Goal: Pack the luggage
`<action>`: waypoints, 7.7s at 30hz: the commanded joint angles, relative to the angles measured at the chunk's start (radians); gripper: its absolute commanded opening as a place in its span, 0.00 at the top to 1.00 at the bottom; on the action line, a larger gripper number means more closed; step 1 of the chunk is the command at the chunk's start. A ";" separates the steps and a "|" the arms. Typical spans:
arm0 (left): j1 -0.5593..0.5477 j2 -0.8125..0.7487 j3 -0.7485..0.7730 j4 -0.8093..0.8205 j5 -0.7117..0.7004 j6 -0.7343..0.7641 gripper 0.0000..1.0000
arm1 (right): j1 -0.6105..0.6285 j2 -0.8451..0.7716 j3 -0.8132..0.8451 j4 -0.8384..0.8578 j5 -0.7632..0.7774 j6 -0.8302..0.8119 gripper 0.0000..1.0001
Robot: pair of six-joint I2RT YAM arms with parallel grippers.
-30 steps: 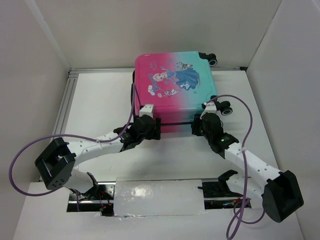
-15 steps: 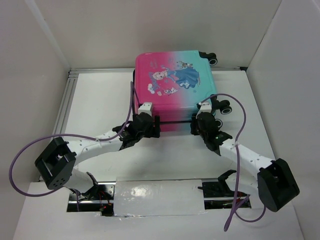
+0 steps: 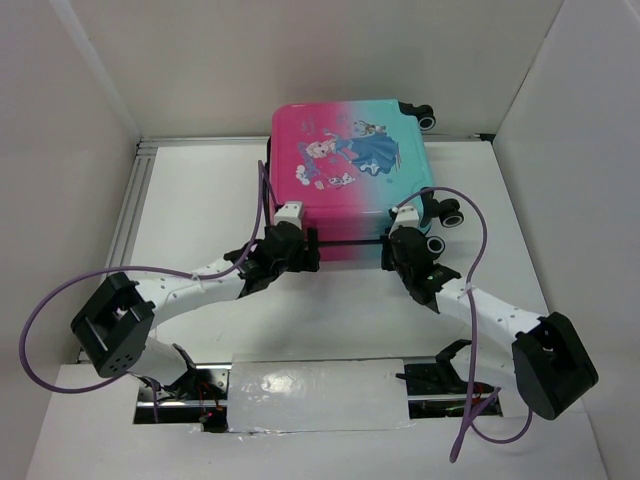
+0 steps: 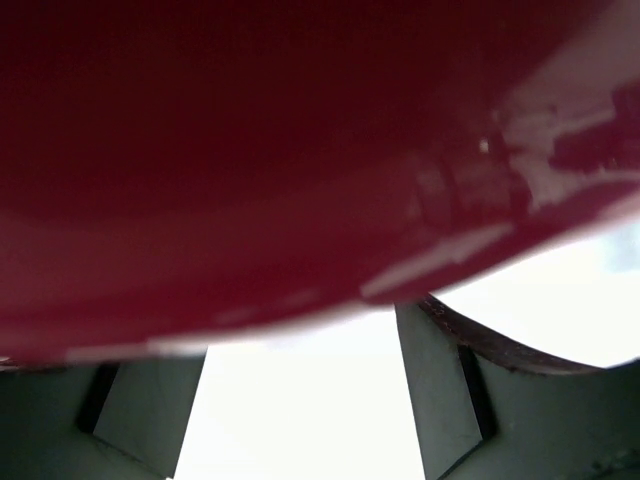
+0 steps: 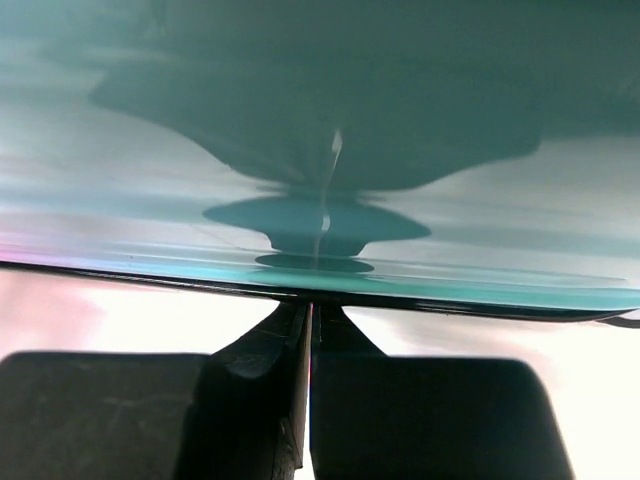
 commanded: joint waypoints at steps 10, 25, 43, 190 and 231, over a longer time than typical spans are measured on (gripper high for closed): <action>0.023 0.026 0.011 0.102 0.010 0.009 0.18 | 0.016 0.019 -0.006 0.157 0.086 0.005 0.67; 0.042 0.015 0.002 0.102 0.029 0.027 0.18 | 0.016 0.097 -0.006 0.297 0.062 -0.073 0.71; 0.042 0.104 0.048 0.093 -0.040 0.037 0.24 | 0.035 0.079 0.092 0.102 0.033 -0.015 1.00; 0.859 0.369 0.562 -0.286 0.699 0.814 1.00 | -0.752 1.030 1.247 -0.495 -0.700 -0.435 1.00; 0.878 0.890 1.323 -0.269 0.687 0.774 1.00 | -0.550 1.592 1.942 0.014 -0.665 -0.181 1.00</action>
